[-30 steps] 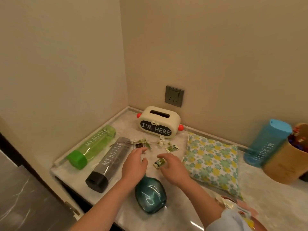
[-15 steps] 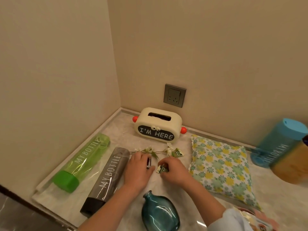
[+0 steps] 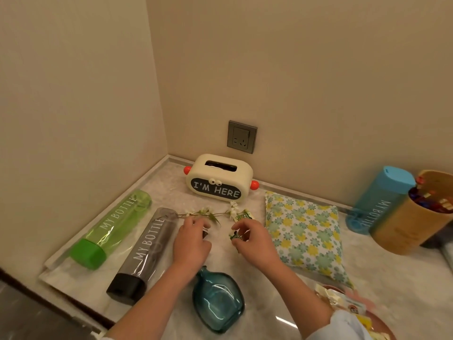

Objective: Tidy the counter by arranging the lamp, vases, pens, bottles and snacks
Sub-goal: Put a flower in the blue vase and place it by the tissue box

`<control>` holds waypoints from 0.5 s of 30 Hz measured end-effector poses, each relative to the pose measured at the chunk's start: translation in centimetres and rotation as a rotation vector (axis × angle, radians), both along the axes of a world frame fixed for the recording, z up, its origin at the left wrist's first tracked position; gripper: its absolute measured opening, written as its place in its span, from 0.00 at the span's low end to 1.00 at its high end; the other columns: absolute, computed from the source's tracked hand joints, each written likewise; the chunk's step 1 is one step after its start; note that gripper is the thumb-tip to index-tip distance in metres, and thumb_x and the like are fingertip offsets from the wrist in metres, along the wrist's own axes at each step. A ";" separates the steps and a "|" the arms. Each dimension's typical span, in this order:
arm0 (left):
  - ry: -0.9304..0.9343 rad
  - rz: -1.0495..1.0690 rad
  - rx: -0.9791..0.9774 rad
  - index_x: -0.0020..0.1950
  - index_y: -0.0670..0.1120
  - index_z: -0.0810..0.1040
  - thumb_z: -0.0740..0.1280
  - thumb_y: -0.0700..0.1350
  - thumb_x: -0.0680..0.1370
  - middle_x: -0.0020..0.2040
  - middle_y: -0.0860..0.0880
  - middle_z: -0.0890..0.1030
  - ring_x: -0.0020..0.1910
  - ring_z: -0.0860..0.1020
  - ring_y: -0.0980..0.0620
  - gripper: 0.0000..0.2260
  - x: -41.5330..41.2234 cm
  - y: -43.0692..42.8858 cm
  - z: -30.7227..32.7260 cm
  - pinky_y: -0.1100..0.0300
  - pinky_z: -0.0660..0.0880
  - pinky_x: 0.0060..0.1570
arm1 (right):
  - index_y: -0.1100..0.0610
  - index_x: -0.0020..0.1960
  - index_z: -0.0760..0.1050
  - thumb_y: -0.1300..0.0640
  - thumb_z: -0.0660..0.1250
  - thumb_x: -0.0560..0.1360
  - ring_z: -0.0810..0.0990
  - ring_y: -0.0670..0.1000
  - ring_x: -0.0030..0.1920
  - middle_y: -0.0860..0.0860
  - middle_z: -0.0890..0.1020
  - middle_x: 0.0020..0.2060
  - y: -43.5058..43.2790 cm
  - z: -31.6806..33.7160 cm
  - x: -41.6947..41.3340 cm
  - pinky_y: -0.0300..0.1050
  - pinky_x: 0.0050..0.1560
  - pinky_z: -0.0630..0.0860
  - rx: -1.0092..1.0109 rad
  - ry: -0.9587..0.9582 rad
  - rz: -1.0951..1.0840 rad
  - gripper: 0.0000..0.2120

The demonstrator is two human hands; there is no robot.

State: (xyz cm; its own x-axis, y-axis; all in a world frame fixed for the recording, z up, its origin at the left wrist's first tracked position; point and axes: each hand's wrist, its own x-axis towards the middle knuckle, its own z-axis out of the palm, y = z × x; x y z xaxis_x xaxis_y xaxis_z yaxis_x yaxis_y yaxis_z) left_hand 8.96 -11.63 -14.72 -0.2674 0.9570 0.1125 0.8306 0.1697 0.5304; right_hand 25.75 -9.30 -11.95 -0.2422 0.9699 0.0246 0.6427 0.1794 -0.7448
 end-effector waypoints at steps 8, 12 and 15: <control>0.075 0.041 -0.214 0.68 0.51 0.73 0.70 0.37 0.72 0.61 0.48 0.78 0.58 0.77 0.50 0.25 -0.8 -1.1 1.5 0.58 0.76 0.54 | 0.46 0.51 0.77 0.61 0.72 0.71 0.78 0.44 0.43 0.45 0.78 0.44 -4.0 1.1 6.0 0.42 0.47 0.79 -0.036 0.101 -0.109 0.13; 0.000 0.079 -0.229 0.67 0.51 0.74 0.66 0.34 0.75 0.63 0.46 0.78 0.60 0.77 0.46 0.23 0.0 -2.0 2.3 0.54 0.76 0.57 | 0.47 0.53 0.78 0.63 0.71 0.70 0.79 0.44 0.45 0.43 0.79 0.45 -6.4 0.7 8.4 0.46 0.50 0.80 -0.054 0.180 -0.147 0.16; -0.049 0.082 -0.031 0.60 0.51 0.78 0.67 0.37 0.76 0.59 0.49 0.81 0.56 0.79 0.48 0.15 2.5 -2.8 4.1 0.53 0.78 0.54 | 0.49 0.54 0.80 0.65 0.71 0.70 0.78 0.41 0.45 0.42 0.80 0.44 -7.8 0.7 10.2 0.39 0.48 0.79 -0.038 0.241 -0.183 0.15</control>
